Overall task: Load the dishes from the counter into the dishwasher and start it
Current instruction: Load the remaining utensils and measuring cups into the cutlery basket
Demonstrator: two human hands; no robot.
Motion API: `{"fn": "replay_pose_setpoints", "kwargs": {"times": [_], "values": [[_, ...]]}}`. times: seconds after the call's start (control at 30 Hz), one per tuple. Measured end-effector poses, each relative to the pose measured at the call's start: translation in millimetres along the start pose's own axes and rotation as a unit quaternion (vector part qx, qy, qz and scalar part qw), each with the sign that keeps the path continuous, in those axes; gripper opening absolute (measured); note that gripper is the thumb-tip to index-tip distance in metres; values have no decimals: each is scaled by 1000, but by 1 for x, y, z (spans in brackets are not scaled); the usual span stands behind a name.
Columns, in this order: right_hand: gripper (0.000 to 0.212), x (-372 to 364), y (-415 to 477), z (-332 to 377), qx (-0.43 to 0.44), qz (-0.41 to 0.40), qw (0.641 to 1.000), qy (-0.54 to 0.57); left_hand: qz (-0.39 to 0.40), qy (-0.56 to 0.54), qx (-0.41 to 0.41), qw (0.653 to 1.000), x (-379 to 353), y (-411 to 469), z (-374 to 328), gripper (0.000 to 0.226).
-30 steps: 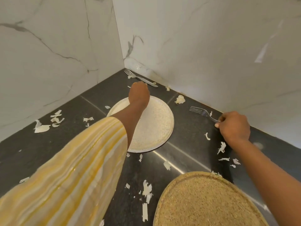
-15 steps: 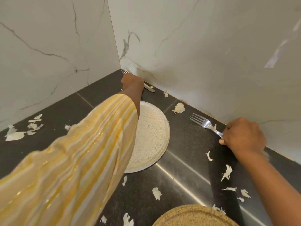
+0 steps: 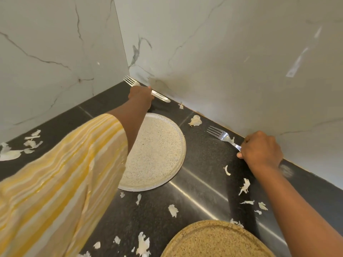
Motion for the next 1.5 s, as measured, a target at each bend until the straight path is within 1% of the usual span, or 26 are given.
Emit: {"fn": "replay_pose_setpoints", "kwargs": {"times": [0.03,0.13,0.23,0.3,0.33,0.4,0.43,0.47,0.53,0.6,0.7,0.77,0.83,0.93,0.97,1.07,1.1,1.2,1.27,1.33,1.4,1.5], "values": [[14,0,-1,-1,-3,-2,1000,2,-8,-59,23,998,3,-5,2,38],[16,-1,-1,-2,-4,-10,1000,16,20,-30,40,999,8,-26,7,27],[8,0,-4,0,5,-24,1000,11,60,-83,49,994,21,-52,21,19],[6,2,-6,2,10,-16,1000,-5,75,-114,68,988,33,-75,34,16],[10,4,-6,3,12,-3,1000,-13,78,-121,79,986,40,-87,42,15],[25,10,-8,3,0,31,999,-9,83,-138,88,983,53,-110,58,16],[31,14,-10,3,-10,40,999,9,84,-150,90,981,59,-120,65,17],[33,18,-15,2,-15,35,999,39,85,-161,93,979,66,-131,71,19],[26,24,-32,-1,-12,-11,994,111,77,-176,101,976,80,-151,83,20],[23,28,-55,-2,8,-59,987,150,53,-168,102,979,98,-167,92,19],[19,27,-87,0,33,-59,984,164,11,-153,107,982,124,-187,99,18],[16,26,-110,1,44,-52,983,170,-4,-147,101,984,138,-202,98,24],[17,28,-135,2,59,-51,982,172,-7,-158,90,983,148,-219,91,29],[19,36,-171,1,72,-46,980,180,42,-166,71,983,155,-250,81,23],[18,39,-183,1,74,-42,980,181,59,-149,62,985,157,-260,81,24],[12,45,-218,-2,87,-29,982,167,112,-49,20,992,156,-287,88,30],[10,47,-228,-3,90,-27,983,156,128,-42,19,991,154,-295,92,32],[12,51,-250,-6,93,-31,987,130,171,-65,43,982,148,-318,97,30],[13,55,-266,-6,94,-35,987,128,199,-104,61,973,150,-332,98,24],[13,59,-282,-7,93,-42,985,136,226,-138,78,961,156,-342,99,26],[11,62,-299,-11,82,-56,985,140,250,-132,74,957,162,-349,102,28],[8,61,-328,-23,57,-70,988,126,288,-93,57,952,170,-360,109,23]]}}
Point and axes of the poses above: each hand's wrist, its own y-axis towards the middle knuckle, its own x-axis out of the back of the hand, z = x × y, the point moved 4 cm from there along y, towards the middle knuckle, and after that the axes turned 3 degrees about y, right-handed, at the moved point
